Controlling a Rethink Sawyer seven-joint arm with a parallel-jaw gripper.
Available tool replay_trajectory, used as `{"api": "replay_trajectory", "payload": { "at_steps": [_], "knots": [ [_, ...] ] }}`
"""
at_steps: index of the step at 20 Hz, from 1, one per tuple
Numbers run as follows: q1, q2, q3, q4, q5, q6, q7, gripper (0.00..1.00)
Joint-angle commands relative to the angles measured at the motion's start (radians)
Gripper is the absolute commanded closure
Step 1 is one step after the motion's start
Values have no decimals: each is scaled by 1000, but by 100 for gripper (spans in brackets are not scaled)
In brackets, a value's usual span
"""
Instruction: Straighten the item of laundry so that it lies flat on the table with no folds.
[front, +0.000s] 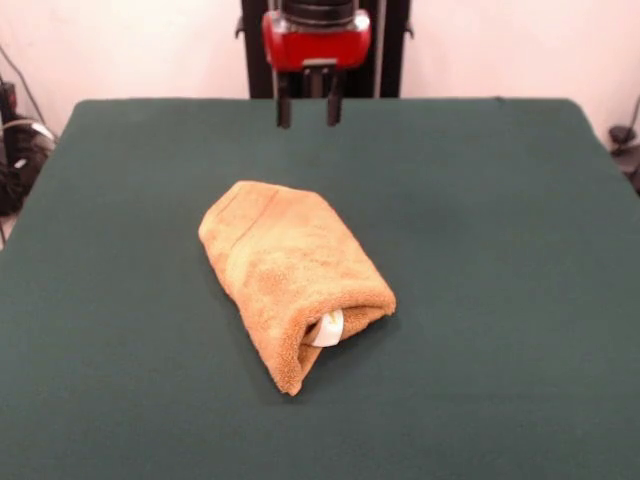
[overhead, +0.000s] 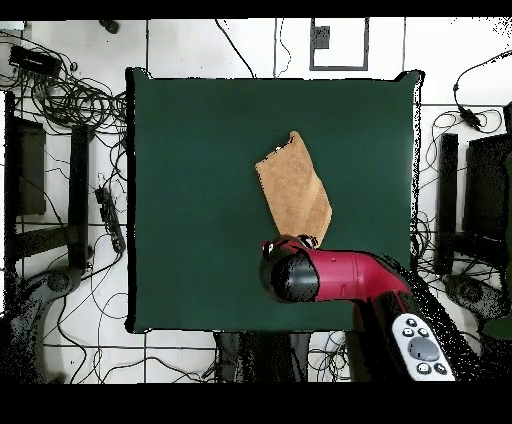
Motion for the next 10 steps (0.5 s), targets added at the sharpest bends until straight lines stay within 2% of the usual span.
{"api": "replay_trajectory", "payload": {
  "at_steps": [1,10],
  "knots": [
    [-42,56,185,-120,-83,60,-147,0],
    [-84,102,215,-179,-142,138,-170,0]
  ]
}}
